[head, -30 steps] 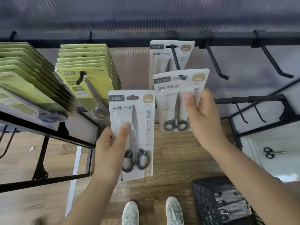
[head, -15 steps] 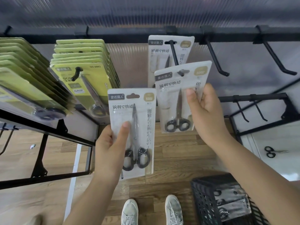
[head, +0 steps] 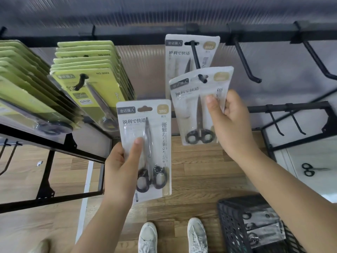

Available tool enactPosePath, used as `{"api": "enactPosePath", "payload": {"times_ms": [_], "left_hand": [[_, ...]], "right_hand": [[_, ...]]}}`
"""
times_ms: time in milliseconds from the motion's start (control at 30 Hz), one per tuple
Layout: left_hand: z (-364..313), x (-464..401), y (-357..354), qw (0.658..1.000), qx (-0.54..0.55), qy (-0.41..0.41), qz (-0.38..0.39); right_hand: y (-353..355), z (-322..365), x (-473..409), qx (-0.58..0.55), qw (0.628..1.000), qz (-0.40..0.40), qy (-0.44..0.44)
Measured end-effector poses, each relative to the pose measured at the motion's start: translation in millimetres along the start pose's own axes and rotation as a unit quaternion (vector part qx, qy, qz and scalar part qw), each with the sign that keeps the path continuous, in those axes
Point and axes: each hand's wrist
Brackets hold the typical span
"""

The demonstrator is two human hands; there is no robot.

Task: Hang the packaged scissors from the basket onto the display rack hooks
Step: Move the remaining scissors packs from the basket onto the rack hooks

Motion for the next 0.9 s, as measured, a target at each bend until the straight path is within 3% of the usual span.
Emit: {"api": "enactPosePath", "payload": {"times_ms": [733,900], "left_hand": [[-4,-8,-12,1.000,0.014,-0.005,0.007],[-9,-1,-12,1.000,0.012,-0.005,0.026]], "right_hand": [[-30,-10,-72,0.037,0.999,0.007,0.008],[-6,-5,-47,0.131,0.990,0.043,0.038]]}}
Point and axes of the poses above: each hand's wrist, its own x-axis away from the middle knuckle, its own y-axis out of the back of the hand, z = x × y, and after that the axes turned 5 degrees about -z, right-handed
